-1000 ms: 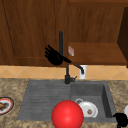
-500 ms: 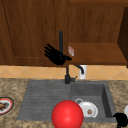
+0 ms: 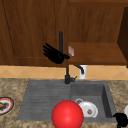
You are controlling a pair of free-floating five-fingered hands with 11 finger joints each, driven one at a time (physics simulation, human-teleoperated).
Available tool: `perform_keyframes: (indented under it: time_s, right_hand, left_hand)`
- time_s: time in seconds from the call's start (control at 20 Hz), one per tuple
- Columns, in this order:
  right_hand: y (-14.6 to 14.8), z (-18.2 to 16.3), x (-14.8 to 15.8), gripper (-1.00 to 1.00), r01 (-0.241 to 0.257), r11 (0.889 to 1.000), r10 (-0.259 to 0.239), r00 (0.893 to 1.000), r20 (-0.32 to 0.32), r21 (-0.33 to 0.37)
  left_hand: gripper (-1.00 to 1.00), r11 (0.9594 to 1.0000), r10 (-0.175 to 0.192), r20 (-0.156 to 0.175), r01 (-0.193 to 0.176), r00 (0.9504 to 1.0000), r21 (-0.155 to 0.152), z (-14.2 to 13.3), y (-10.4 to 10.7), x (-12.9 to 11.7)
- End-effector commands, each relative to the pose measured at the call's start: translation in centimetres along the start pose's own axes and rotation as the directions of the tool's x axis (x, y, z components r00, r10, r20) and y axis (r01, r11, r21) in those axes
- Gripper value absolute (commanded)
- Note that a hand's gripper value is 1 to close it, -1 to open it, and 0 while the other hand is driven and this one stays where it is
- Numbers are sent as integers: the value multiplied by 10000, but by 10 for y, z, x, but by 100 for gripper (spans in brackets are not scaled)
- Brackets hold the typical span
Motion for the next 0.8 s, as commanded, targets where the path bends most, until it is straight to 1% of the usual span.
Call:
perform_keyframes:
  time_s: [0.0, 0.1, 0.25, 0.55, 0.65, 0.75]
  right_hand:
    - [0, 0, 0, 0, 0, 10000, 0, 10000, 0, 0]
    - [0, 0, 0, 0, 0, 10000, 0, 10000, 0, 0]
    - [0, 0, 0, 0, 0, 10000, 0, 10000, 0, 0]
    - [0, 0, 0, 0, 0, 10000, 0, 10000, 0, 0]
    - [0, 0, 0, 0, 0, 10000, 0, 10000, 0, 0]
    - [0, 0, 0, 0, 0, 10000, 0, 10000, 0, 0]
  left_hand:
    - [-100, 9899, 420, -304, -374, 9987, 1370, -5, -9, -13]
    - [-100, 9876, 499, -294, -449, 9983, 1506, -6, -12, -15]
    - [-100, 9863, 382, -309, -327, 9988, 1616, -6, -17, -18]
    - [-100, 9887, 448, -548, -364, 9975, 1456, -8, -23, -22]
    - [-100, 9901, 376, -692, -278, 9969, 1378, -10, -27, -24]
    - [-100, 9902, 288, -773, -179, 9966, 1383, -11, -32, -29]
